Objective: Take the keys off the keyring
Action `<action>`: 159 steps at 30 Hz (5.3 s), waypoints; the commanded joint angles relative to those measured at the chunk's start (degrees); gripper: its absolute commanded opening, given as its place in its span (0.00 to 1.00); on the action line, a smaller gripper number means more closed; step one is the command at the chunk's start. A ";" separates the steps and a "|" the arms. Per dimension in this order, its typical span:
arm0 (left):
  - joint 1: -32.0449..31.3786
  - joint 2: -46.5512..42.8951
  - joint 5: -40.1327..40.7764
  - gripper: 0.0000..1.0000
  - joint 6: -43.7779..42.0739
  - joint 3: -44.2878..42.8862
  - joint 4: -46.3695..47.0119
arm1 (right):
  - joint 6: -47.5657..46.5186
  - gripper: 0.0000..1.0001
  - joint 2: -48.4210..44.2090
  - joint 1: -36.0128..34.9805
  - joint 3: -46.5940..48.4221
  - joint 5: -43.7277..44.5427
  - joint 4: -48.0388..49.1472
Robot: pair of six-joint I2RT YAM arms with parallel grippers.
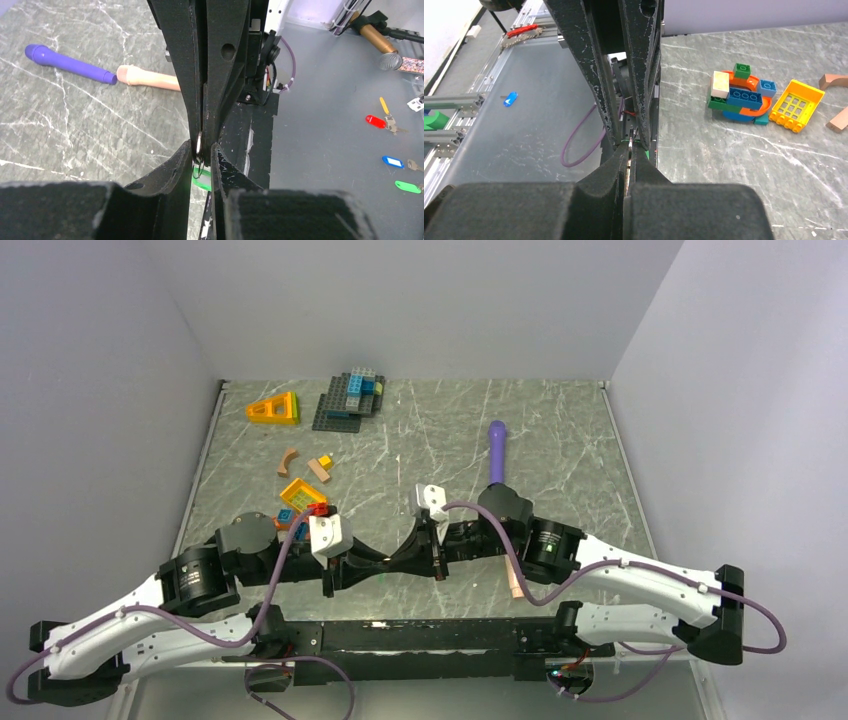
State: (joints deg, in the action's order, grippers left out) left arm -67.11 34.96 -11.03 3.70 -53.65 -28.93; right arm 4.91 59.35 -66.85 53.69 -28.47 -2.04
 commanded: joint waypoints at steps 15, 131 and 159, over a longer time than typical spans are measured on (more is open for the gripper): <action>-0.04 -2.01 -3.48 0.06 -0.02 -0.16 0.63 | 0.22 0.00 -3.76 -0.25 -0.20 -2.54 5.73; -0.04 3.35 -4.50 0.27 -6.25 -6.99 5.24 | -1.42 0.00 -7.84 -0.30 1.66 -0.47 3.18; -0.03 0.32 -2.89 0.00 1.56 1.24 17.45 | -0.31 0.00 -7.86 -0.27 0.55 -0.66 9.74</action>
State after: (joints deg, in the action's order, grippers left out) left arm -67.24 35.59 -15.18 1.89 -54.81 -18.65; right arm 4.10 52.25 -66.78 53.49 -28.01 0.82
